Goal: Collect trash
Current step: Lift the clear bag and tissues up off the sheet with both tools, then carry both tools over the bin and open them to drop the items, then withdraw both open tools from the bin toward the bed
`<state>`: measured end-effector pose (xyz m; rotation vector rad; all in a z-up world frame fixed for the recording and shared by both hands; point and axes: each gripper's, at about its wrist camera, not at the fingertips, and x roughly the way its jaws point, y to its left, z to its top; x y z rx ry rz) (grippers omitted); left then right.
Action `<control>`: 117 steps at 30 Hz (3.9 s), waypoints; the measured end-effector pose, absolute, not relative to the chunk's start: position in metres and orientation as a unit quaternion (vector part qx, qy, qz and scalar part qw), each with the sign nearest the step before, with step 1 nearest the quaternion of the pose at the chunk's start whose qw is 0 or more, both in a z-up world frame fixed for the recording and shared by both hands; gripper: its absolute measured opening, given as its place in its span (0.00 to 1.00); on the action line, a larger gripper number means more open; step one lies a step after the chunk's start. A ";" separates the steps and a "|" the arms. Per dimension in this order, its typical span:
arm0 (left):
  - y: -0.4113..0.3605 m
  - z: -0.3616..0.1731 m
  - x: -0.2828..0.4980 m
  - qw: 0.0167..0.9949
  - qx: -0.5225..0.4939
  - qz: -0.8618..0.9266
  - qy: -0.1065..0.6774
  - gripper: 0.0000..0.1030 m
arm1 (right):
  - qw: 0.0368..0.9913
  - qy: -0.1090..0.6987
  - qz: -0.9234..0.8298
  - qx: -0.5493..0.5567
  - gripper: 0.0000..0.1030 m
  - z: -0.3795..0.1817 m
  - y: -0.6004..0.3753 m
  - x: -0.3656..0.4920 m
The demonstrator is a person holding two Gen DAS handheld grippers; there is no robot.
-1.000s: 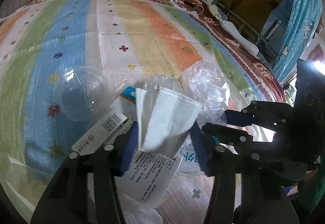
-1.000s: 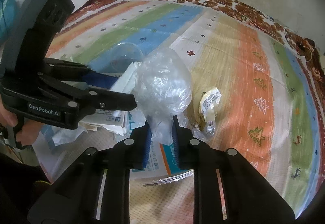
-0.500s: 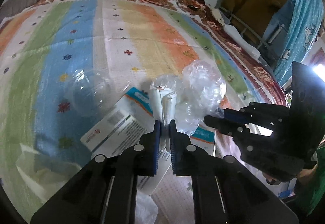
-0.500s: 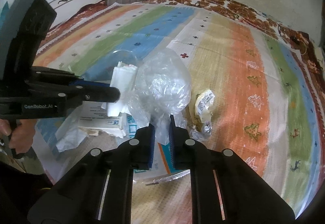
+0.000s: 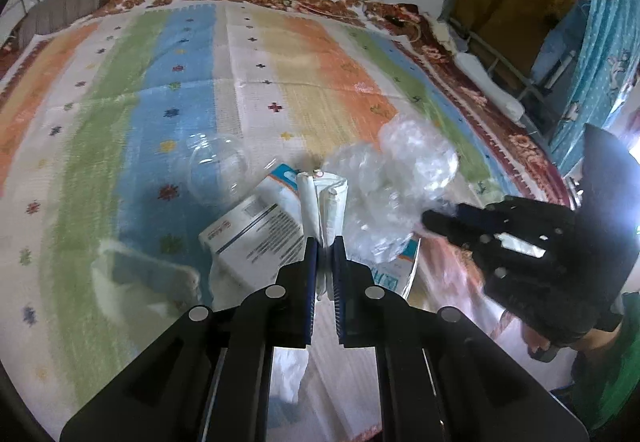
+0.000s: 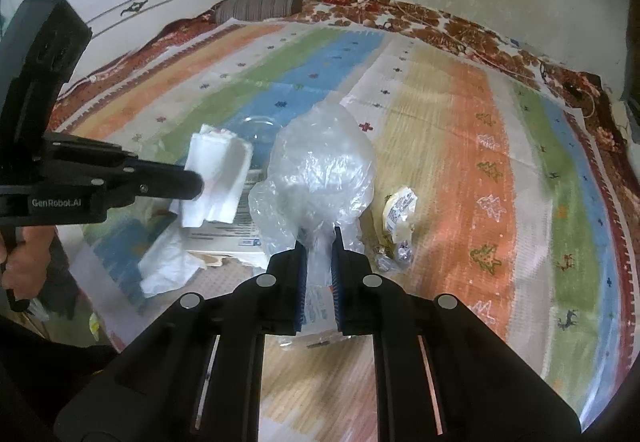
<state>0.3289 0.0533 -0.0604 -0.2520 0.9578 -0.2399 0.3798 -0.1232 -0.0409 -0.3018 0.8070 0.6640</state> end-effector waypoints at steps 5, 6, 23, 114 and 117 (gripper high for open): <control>0.053 -0.049 0.315 0.872 -0.130 -0.096 0.462 0.05 | 0.862 0.377 0.310 -0.140 0.09 -0.026 -0.128 0.368; 0.052 -0.045 0.312 0.872 -0.133 -0.096 0.461 0.05 | 0.863 0.375 0.309 -0.139 0.09 -0.024 -0.128 0.365; 0.047 -0.006 0.263 0.884 -0.159 -0.083 0.431 0.05 | 0.875 0.372 0.301 -0.079 0.05 0.015 -0.145 0.326; 0.042 -0.074 0.075 0.801 -0.310 0.034 0.511 0.59 | 0.794 0.559 0.236 -0.037 0.45 -0.081 -0.174 0.129; 0.045 -0.073 0.076 0.799 -0.315 0.025 0.511 0.61 | 0.797 0.552 0.242 -0.040 0.49 -0.078 -0.171 0.129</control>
